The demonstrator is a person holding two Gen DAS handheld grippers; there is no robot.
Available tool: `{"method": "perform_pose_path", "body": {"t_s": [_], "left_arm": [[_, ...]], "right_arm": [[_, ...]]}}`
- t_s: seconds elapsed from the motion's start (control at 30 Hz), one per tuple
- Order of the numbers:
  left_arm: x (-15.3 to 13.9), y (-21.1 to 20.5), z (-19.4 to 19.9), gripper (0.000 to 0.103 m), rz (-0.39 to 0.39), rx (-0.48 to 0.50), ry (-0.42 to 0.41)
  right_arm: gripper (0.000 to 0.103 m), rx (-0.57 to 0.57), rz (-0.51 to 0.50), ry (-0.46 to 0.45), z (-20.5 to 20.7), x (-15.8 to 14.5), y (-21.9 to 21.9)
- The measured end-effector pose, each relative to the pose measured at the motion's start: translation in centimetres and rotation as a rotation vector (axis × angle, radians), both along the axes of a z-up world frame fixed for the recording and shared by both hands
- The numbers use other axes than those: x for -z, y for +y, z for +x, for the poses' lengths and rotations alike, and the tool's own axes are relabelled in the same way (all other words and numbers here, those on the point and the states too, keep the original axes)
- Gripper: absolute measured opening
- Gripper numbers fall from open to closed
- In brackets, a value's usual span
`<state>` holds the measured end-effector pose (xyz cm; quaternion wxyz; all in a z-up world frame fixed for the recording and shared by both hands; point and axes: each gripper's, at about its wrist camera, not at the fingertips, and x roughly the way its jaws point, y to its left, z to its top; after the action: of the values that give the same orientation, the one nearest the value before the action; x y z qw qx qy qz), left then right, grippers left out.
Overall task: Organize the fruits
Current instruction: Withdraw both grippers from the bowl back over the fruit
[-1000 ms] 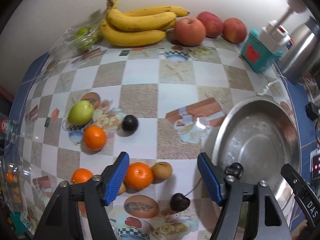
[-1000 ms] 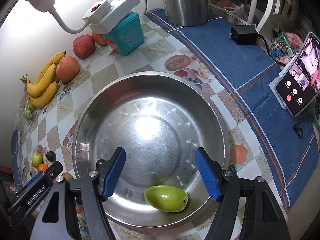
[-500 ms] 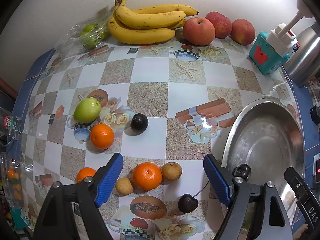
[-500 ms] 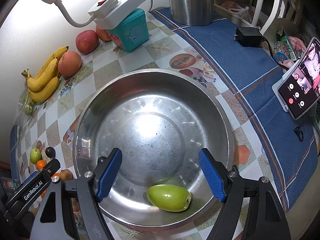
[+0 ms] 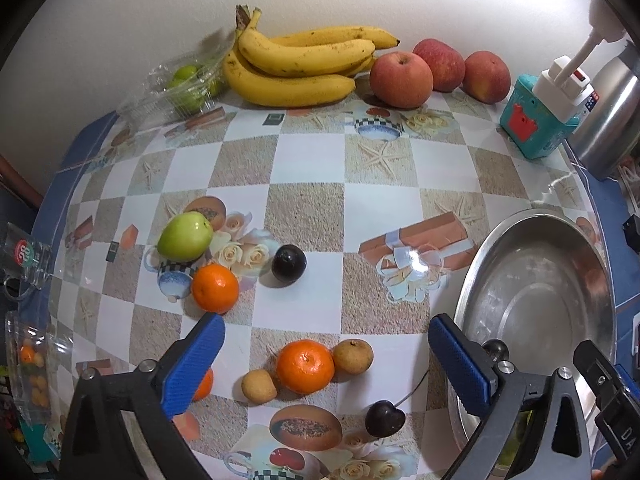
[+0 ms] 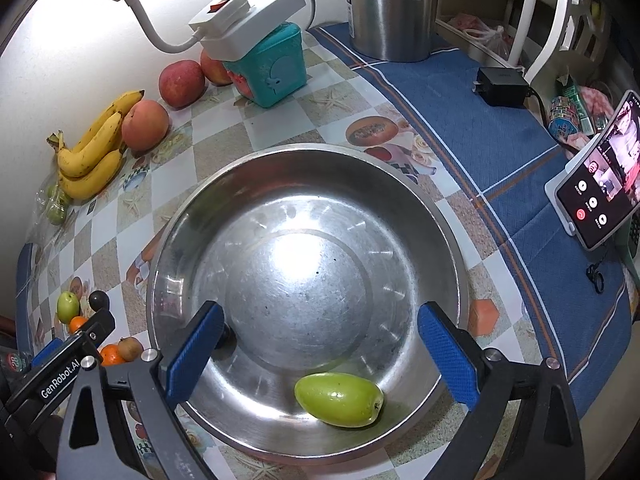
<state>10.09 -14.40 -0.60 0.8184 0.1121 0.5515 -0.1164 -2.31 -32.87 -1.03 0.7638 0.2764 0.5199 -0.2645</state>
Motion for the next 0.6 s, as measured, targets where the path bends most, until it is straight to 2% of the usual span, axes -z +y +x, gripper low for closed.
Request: {"method": "perform_pose_path", "body": {"t_s": [0.37, 0.6], "left_arm": [[-1.5, 0.8, -0.6, 0.103, -0.027, 0.015, -0.1], [-2.7, 2.2, -1.1, 0.103, -0.016, 0.01, -0.18]], "right_arm": [[0.098, -0.02, 0.004, -0.072, 0.5, -0.9, 0.7], [0.098, -0.065, -0.002, -0.068, 1.3, -1.1, 1.7]]}}
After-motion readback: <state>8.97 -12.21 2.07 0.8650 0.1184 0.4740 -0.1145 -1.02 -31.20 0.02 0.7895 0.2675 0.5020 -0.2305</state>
